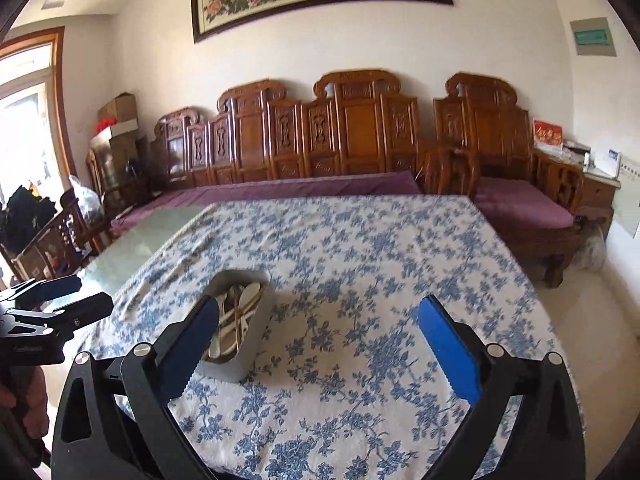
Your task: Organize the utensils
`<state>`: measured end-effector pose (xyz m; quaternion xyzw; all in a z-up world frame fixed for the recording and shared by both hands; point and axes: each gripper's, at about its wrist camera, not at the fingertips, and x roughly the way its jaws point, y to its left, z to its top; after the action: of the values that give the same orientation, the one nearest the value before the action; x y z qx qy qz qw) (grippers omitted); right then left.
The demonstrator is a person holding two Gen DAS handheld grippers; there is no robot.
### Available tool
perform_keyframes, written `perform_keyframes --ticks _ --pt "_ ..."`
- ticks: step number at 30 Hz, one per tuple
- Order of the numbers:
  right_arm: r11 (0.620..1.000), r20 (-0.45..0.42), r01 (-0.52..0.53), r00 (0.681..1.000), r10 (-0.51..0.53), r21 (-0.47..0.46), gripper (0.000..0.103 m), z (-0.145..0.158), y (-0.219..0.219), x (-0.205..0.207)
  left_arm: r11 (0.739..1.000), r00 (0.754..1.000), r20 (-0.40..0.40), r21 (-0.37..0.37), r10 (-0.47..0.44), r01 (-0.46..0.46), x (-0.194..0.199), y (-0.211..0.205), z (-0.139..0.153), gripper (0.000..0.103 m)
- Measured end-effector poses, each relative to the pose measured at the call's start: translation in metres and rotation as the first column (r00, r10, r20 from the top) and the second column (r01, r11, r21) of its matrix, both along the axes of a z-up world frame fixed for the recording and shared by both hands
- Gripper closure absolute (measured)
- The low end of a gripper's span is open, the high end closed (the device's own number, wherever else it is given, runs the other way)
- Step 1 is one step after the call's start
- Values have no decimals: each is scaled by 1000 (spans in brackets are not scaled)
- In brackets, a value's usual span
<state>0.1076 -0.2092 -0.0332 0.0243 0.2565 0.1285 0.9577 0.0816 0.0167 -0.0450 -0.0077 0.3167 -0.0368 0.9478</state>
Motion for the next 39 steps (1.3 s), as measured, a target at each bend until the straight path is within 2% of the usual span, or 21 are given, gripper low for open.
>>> perform_keyframes --ticks 6,14,19,39 --pt "1000 73 17 997 -18 3 3 33 -6 -17 1000 997 73 9 -6 5 -19 -7 35 8" --pt "999 131 42 991 -38 -24 3 61 -8 -35 1000 991 135 3 14 -15 -36 -10 58 8" --pt "999 136 40 990 -37 -17 3 64 -9 -37 1000 987 159 4 17 -18 -42 -11 63 8" --pt "999 134 31 991 -30 -11 3 63 -4 -38 999 984 174 14 40 -44 -43 -11 63 8"
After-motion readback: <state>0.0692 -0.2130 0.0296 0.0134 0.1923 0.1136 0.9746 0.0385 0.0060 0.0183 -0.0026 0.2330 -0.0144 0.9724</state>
